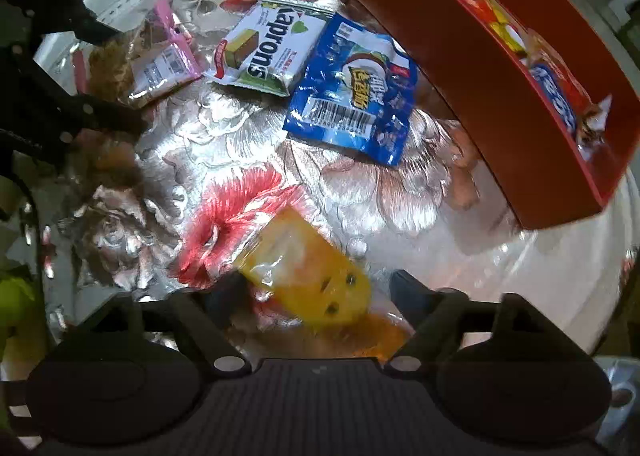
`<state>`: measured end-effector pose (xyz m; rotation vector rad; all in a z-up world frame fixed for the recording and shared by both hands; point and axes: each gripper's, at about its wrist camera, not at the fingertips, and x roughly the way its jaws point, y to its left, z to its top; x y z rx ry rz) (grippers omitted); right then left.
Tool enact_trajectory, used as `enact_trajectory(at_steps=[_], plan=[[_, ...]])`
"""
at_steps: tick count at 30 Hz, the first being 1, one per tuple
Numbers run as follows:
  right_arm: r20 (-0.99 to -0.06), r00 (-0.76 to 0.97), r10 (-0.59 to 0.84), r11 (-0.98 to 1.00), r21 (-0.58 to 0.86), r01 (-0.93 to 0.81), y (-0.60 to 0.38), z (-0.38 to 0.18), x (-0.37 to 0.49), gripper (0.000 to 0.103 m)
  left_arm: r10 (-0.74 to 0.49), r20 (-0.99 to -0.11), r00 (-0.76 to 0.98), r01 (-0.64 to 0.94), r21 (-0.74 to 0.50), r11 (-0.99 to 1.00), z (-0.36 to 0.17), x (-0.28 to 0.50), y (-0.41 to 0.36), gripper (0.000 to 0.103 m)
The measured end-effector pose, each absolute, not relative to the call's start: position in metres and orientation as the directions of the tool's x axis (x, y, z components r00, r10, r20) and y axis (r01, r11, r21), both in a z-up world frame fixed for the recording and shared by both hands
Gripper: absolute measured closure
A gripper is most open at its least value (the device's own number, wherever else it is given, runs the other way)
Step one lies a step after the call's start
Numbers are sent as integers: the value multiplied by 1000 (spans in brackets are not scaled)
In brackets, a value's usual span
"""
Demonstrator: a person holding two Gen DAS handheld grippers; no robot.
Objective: Organize snacks
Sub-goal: 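Lift the seed bag with the left tool while the right tool reaches for the orange popsicle pack, then grasp the orange popsicle pack with the right tool while the left tool holds the seed bag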
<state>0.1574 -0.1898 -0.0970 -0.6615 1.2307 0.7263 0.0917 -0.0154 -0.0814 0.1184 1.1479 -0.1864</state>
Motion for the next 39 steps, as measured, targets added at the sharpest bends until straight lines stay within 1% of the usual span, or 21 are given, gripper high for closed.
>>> enact_trajectory(at_steps=[5, 6, 8, 10, 12, 15, 16, 18, 19, 20, 21, 24, 26, 27, 28, 29, 30, 31, 34, 36, 39], plan=[[-968, 208, 138, 711, -49, -701, -211, -98, 146, 17, -83, -916, 392, 211, 2, 978, -82, 93, -17, 33], [-968, 217, 129, 731, -55, -680, -214, -97, 140, 21, -79, -916, 392, 211, 6, 977, -82, 93, -18, 33], [-970, 221, 104, 765, -64, -641, -216, -98, 128, 23, -77, -917, 392, 206, 5, 979, -82, 93, -18, 33], [-971, 219, 91, 792, -63, -607, -215, -98, 117, 30, -75, -916, 393, 202, 7, 979, -82, 92, -19, 32], [-968, 232, 96, 828, -51, -558, -217, -97, 109, 34, -72, -915, 397, 202, 11, 979, -83, 92, -20, 32], [-961, 263, 92, 864, -54, -501, -218, -97, 104, 37, -80, -913, 401, 211, 7, 977, -83, 90, -19, 31], [-959, 267, 90, 868, -56, -493, -218, -96, 102, 39, -84, -911, 403, 224, 9, 975, -84, 89, -19, 28], [-957, 279, 78, 864, -75, -497, -213, -95, 101, 39, -74, -903, 422, 254, 39, 967, -87, 85, -23, 19], [-957, 280, 78, 867, -73, -492, -213, -95, 101, 38, -56, -898, 436, 247, 60, 967, -89, 84, -24, 9], [-957, 277, 82, 869, -67, -491, -214, -95, 102, 38, -52, -899, 434, 227, 54, 972, -91, 86, -20, 6], [-957, 274, 89, 866, -61, -496, -213, -94, 101, 37, -69, -902, 425, 214, 26, 976, -91, 88, -16, 7], [-957, 266, 114, 846, -47, -531, -218, -90, 105, 35, -64, -895, 441, 220, 39, 975, -91, 85, -17, 7], [-956, 274, 100, 846, -63, -529, -219, -90, 101, 35, -64, -893, 446, 212, 37, 976, -89, 83, -17, 17], [-956, 276, 96, 851, -65, -520, -219, -90, 98, 36, -69, -893, 445, 213, 31, 977, -87, 83, -17, 20], [-956, 278, 92, 854, -67, -516, -220, -89, 94, 44, -74, -892, 446, 211, 25, 977, -85, 82, -18, 32], [-960, 269, 82, 857, -70, -511, -221, -88, 90, 48, -74, -889, 452, 205, 23, 978, -82, 81, -19, 46], [-962, 261, 81, 865, -62, -498, -223, -87, 88, 53, -69, -888, 455, 200, 26, 980, -79, 82, -19, 50], [-964, 255, 82, 871, -55, -488, -224, -86, 86, 56, -67, -889, 453, 197, 27, 980, -79, 82, -20, 51], [-963, 255, 85, 887, -44, -461, -228, -84, 80, 60, -56, -891, 451, 173, 25, 985, -78, 84, -20, 54], [-958, 258, 122, 899, -3, -439, -232, -82, 76, 63, -61, -889, 454, 164, 16, 986, -75, 83, -19, 56], [-942, 290, 167, 914, 38, -404, -233, -77, 74, 64, -73, -886, 457, 149, -4, 989, -72, 83, -15, 57]])
